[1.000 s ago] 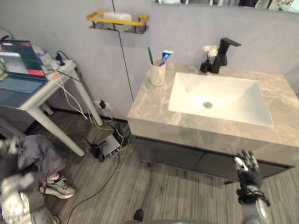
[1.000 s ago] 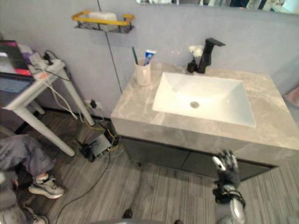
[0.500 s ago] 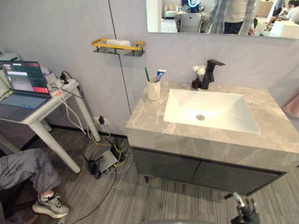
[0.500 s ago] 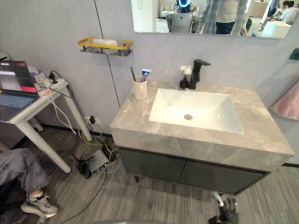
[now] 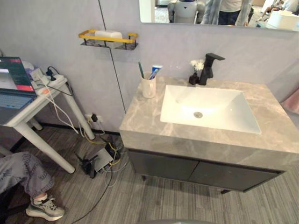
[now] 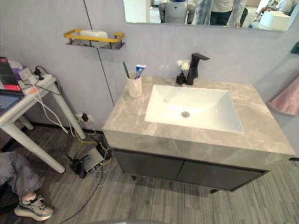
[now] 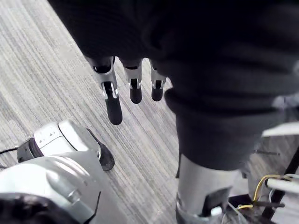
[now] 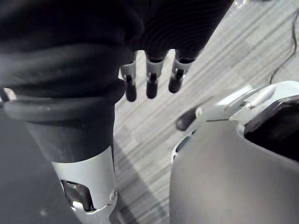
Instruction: Organize washtable
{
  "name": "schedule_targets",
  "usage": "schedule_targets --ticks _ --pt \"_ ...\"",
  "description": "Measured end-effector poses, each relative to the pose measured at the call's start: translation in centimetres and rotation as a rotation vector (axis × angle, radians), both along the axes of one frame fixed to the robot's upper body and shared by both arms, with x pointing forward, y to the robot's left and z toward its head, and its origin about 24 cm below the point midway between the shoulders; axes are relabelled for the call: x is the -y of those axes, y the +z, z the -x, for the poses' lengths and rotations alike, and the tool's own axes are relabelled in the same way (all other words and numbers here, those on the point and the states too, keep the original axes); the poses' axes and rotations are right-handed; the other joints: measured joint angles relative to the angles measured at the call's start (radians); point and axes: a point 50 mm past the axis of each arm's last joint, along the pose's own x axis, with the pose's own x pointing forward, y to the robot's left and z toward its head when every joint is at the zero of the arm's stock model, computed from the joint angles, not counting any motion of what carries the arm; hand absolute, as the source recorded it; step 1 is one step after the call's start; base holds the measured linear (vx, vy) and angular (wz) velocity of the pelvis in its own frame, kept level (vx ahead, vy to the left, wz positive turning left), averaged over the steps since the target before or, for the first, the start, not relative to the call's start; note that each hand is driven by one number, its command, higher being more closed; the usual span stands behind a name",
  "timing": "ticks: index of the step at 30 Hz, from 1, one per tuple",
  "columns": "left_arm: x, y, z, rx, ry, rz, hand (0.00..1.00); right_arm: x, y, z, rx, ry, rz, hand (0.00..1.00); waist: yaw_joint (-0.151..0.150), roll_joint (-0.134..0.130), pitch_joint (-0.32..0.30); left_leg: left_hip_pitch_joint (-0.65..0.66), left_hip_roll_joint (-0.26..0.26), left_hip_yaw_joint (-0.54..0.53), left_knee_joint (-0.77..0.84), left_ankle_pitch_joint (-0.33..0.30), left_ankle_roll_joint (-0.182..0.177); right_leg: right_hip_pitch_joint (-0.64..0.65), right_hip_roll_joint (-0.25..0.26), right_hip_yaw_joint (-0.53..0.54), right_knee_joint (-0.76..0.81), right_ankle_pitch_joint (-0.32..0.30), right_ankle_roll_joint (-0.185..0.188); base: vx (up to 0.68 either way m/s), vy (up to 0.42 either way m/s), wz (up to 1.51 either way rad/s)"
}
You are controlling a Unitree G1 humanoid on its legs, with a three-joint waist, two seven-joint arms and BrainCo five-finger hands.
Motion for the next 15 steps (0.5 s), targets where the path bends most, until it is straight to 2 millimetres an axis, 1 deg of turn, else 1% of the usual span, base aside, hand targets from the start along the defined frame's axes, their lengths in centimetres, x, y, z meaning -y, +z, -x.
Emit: schedule_targets --ticks 2,5,6,8,10,11,12,13,15 --pt "-0.2 0.0 -0.4 -0.004 -0.082 0.001 0.00 0.0 -0.1 -0.5 0.001 0.041 -0.006 0.00 -0.012 -0.006 0.003 0.000 -0.001 0.000 0.000 -0.001 -0.001 0.002 0.000 -0.001 -0.006 0.000 0.000 0.02 -0.001 0.00" --pt "-0.5 0.0 -1.7 -0.009 -0.228 -0.006 0.00 0.1 -0.1 -1.5 -0.005 0.153 0.006 0.00 -0.013 -0.015 0.016 0.000 -0.001 -0.001 0.000 -0.002 -0.001 -0.001 0.000 -0.001 -0.007 0.000 0.000 -0.01 -0.001 0.00" --pt "-0.6 0.0 -2.4 -0.004 -0.286 -0.012 0.00 0.2 -0.1 -2.2 -0.003 0.229 0.014 0.00 -0.013 -0.019 0.024 -0.001 -0.001 -0.002 0.000 -0.002 -0.001 -0.001 0.001 -0.002 -0.007 0.001 0.001 -0.04 -0.001 0.02" --pt "-0.7 0.0 -2.8 -0.006 -0.353 -0.019 0.00 0.2 -0.1 -2.7 -0.004 0.297 0.021 0.00 -0.015 -0.017 0.030 -0.002 -0.001 -0.004 0.000 -0.002 -0.001 -0.003 0.001 -0.004 -0.007 0.001 0.001 -0.03 -0.001 0.03" --pt "-0.8 0.1 -3.7 -0.008 -0.455 -0.033 0.00 0.2 -0.1 -3.2 -0.009 0.379 0.032 0.00 -0.015 -0.021 0.033 -0.004 -0.001 -0.010 0.000 -0.001 -0.001 -0.002 0.001 -0.007 -0.007 0.001 0.001 -0.02 -0.002 0.04" --pt "-0.8 0.1 -3.8 -0.010 -0.478 -0.036 0.00 0.2 -0.1 -3.3 -0.010 0.395 0.033 0.00 -0.015 -0.016 0.038 -0.005 -0.001 -0.012 0.001 -0.001 -0.001 -0.002 0.001 -0.009 -0.008 0.001 0.001 -0.02 -0.003 0.04" --pt "-0.8 0.1 -4.1 -0.007 -0.502 -0.039 0.00 0.2 -0.1 -3.8 -0.011 0.439 0.037 0.00 -0.017 -0.031 0.037 -0.004 -0.001 -0.014 0.001 -0.001 -0.001 0.000 0.001 -0.010 -0.007 0.001 0.001 -0.02 -0.003 0.05" --pt "-0.8 0.1 -4.4 -0.004 -0.526 -0.042 0.00 0.1 -0.1 -4.0 -0.010 0.467 0.038 0.00 -0.017 -0.021 0.045 -0.006 -0.002 -0.017 0.002 -0.001 -0.001 0.000 0.001 -0.014 -0.007 0.001 0.001 -0.02 -0.003 0.05" --pt "-0.9 0.2 -4.8 -0.002 -0.556 -0.047 0.00 0.0 -0.1 -4.3 -0.008 0.486 0.029 0.00 -0.019 -0.033 0.049 -0.006 -0.002 -0.023 0.002 -0.001 0.000 0.002 0.001 -0.018 -0.007 0.001 0.001 -0.02 -0.002 0.06"
